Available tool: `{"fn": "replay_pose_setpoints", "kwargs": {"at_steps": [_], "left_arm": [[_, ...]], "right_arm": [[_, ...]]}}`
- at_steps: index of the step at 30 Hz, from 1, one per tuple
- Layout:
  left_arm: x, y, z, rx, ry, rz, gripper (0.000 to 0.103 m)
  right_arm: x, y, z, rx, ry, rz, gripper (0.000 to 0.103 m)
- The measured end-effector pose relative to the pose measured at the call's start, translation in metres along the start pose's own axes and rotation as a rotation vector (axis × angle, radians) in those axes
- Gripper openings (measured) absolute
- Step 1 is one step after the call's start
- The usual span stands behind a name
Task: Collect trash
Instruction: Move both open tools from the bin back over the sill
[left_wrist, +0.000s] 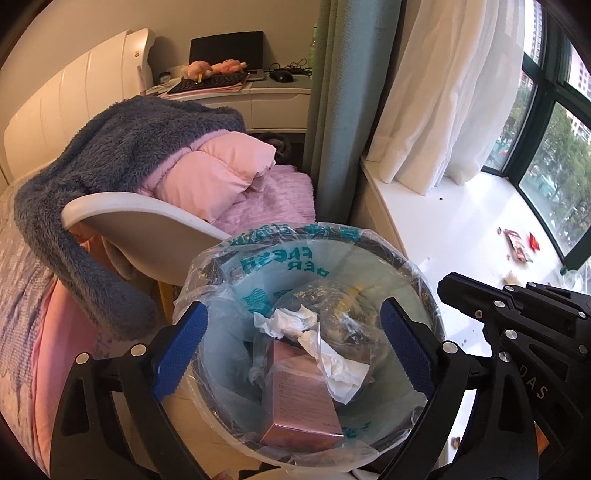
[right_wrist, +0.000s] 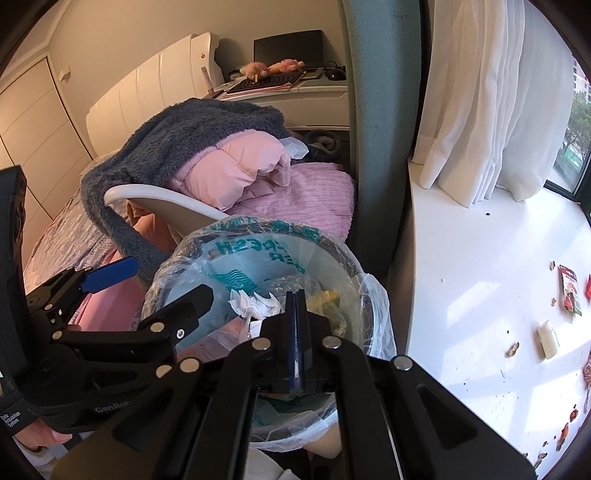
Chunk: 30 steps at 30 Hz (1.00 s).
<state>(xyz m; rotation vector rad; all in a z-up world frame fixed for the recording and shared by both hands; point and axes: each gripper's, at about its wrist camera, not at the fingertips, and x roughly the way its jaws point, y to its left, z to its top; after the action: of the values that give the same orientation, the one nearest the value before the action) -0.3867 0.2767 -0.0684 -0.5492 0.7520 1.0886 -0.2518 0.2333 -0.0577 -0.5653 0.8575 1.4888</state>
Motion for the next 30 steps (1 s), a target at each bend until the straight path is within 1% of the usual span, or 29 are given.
{"fn": "replay_pose_setpoints", "kwargs": {"at_steps": [4, 6, 7, 8, 9, 10, 11, 14, 19, 22, 30], "left_arm": [[-0.002, 0.000, -0.001, -0.002, -0.003, -0.007, 0.092], [-0.003, 0.002, -0.002, -0.010, -0.007, -0.005, 0.092], [-0.005, 0.004, -0.002, -0.023, -0.012, -0.005, 0.092], [-0.006, 0.007, -0.002, -0.038, -0.015, -0.003, 0.092], [-0.007, 0.010, -0.002, -0.057, -0.017, -0.003, 0.092], [-0.006, 0.013, -0.002, -0.073, -0.016, -0.003, 0.092], [-0.006, 0.015, -0.001, -0.083, -0.013, -0.010, 0.092], [-0.005, 0.008, -0.001, -0.053, -0.008, 0.003, 0.092], [-0.007, -0.013, 0.000, 0.041, -0.031, -0.025, 0.092], [-0.009, -0.024, 0.000, 0.091, -0.047, -0.034, 0.092], [-0.006, -0.046, -0.001, 0.119, -0.041, -0.047, 0.092]], "right_arm": [[-0.004, -0.002, -0.001, 0.019, -0.025, 0.016, 0.003], [-0.007, -0.005, -0.002, 0.049, -0.047, 0.010, 0.008], [-0.008, -0.008, -0.002, 0.063, -0.056, 0.000, 0.018], [-0.010, -0.012, -0.002, 0.085, -0.067, -0.004, 0.031], [-0.011, -0.016, -0.002, 0.110, -0.074, 0.000, 0.047], [-0.012, -0.021, -0.002, 0.140, -0.075, 0.013, 0.056], [-0.013, -0.023, -0.002, 0.156, -0.075, 0.020, 0.071], [-0.017, -0.020, -0.001, 0.137, -0.083, 0.008, 0.072], [-0.025, -0.018, -0.003, 0.105, -0.102, -0.032, 0.072], [-0.028, -0.024, -0.006, 0.131, -0.105, -0.052, 0.072], [-0.046, -0.050, -0.025, 0.228, -0.118, -0.122, 0.072]]}}
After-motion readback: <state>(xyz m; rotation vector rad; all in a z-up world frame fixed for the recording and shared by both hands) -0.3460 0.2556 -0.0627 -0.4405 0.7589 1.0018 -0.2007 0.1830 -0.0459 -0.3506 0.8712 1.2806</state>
